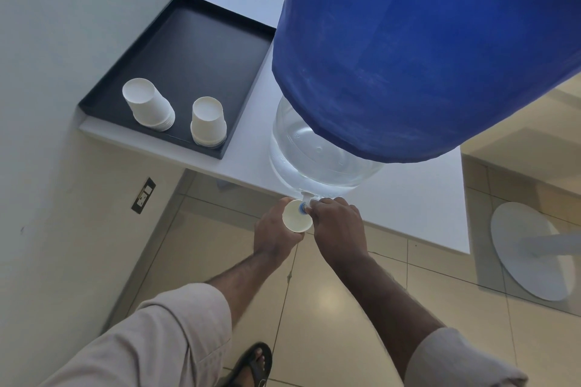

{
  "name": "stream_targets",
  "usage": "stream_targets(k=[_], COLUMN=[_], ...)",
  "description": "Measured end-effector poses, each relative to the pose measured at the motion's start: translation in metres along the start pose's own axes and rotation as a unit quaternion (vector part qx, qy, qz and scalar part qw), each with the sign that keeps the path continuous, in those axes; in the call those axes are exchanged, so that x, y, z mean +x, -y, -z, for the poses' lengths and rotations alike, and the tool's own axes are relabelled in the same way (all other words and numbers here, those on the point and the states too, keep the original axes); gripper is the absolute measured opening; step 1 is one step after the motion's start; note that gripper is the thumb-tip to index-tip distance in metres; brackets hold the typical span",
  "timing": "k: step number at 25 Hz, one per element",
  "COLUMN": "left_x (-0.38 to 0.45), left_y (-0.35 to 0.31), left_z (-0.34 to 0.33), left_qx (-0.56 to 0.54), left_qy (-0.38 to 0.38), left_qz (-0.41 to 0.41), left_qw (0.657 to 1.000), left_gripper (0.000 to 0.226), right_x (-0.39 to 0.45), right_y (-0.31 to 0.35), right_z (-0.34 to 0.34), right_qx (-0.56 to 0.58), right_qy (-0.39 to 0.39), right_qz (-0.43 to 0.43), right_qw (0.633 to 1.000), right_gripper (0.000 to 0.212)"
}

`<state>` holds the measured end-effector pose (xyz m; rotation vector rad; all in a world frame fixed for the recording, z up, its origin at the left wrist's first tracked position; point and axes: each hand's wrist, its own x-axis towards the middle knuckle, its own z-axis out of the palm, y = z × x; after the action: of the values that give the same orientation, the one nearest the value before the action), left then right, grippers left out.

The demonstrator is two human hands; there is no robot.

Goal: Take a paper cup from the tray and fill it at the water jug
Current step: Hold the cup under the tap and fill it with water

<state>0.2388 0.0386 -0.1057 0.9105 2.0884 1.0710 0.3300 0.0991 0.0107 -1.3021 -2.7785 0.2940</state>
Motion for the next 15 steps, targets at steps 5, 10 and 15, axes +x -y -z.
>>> stream_targets(k=[5, 10, 15], left_x=[-0.0002, 0.0, 0.0003], left_y=[-0.0011, -0.0011, 0.0001], left_z=[-0.0008, -0.0002, 0.0006], left_qx=[-0.006, -0.007, -0.004], left_qy=[0.001, 0.006, 0.005], left_qz=[0.003, 0.005, 0.012], left_qw=[1.0, 1.0, 1.0], left_gripper=[0.064, 0.066, 0.067], right_x=[-0.0015, -0.0017, -0.0022], right_y=[0.0003, 0.0014, 0.002], right_z=[0.0005, 0.0009, 0.0017], right_qx=[0.008, 0.013, 0.016], right_qy=[-0.002, -0.006, -0.005], right_qz=[-0.007, -0.005, -0.004], right_qw=[1.0, 1.0, 1.0], right_gripper=[0.018, 0.018, 0.018])
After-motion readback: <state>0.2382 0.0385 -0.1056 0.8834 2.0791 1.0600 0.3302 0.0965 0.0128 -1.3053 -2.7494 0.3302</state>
